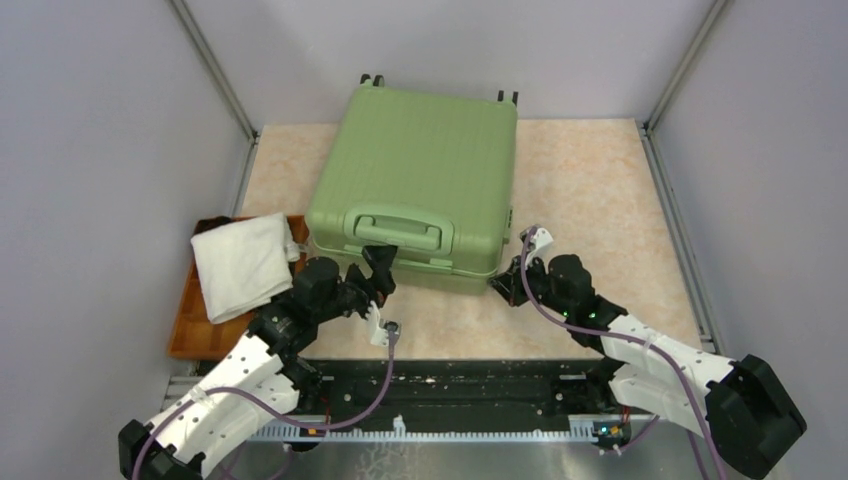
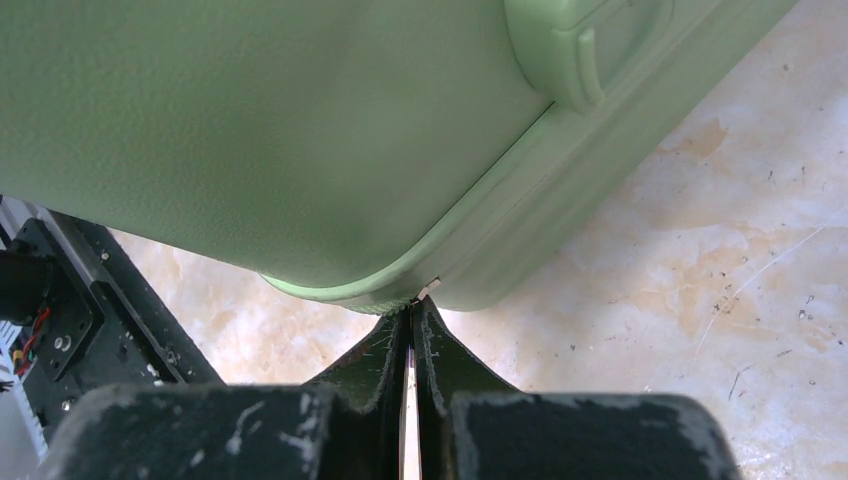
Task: Pack the luggage
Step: Zip the luggage at the center of the board.
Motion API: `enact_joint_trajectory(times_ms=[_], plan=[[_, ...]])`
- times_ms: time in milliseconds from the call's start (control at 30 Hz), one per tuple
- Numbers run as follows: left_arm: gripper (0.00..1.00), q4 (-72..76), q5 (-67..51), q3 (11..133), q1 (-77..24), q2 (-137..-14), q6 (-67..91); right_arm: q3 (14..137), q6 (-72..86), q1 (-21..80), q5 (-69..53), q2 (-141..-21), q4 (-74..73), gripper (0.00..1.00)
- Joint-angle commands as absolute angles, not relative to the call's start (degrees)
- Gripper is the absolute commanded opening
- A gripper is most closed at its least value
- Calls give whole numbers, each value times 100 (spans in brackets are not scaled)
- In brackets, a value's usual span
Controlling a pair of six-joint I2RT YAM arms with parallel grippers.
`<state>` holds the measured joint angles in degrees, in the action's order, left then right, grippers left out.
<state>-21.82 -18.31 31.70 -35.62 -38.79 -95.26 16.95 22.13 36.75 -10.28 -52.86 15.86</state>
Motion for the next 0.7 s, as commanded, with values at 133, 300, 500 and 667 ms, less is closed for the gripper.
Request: enact_joint_trajectory(times_ms=[133,300,500,667], plan=[[99,1350,-2462,1747,-3570,-3249,-11360,1899,2385,3759,-1091,-5190,1975,0],[85,1019,-2728,1758,-3580,-3024,-11572,1846,2435,3759,-1063,-5192,2003,0],[65,-205,-2840,1984,-3588,-2759,-11278,1828,2452,3760,-1050,-5186,1995,0],[61,-61,-2560,2114,-3586,-3014,-10713,1822,2453,3758,-1036,-5186,1978,0]])
